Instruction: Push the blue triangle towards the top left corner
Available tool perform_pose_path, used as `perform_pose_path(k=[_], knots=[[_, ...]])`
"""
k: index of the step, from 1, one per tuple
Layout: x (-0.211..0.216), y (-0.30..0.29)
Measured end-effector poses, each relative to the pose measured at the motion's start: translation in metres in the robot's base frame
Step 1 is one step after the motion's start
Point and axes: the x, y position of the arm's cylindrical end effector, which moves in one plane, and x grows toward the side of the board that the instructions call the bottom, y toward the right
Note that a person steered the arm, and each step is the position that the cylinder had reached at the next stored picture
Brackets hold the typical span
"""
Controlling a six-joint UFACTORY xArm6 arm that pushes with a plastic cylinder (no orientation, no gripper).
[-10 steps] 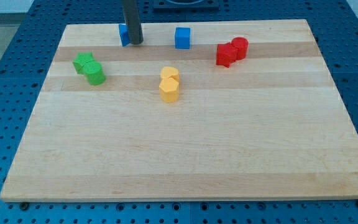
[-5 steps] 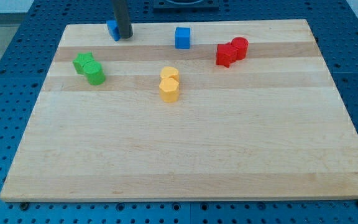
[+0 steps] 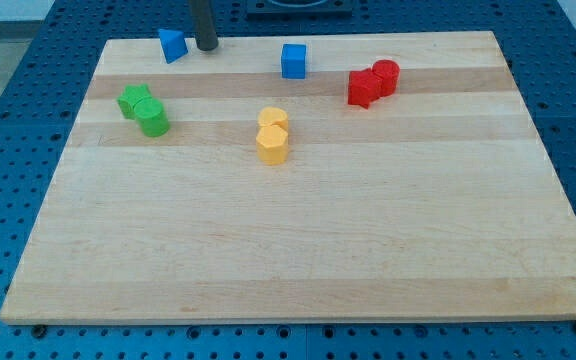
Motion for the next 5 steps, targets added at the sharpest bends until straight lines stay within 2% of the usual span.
perform_pose_path(k=[2, 5], knots=[[0.000, -0.042], [0.000, -0.055]])
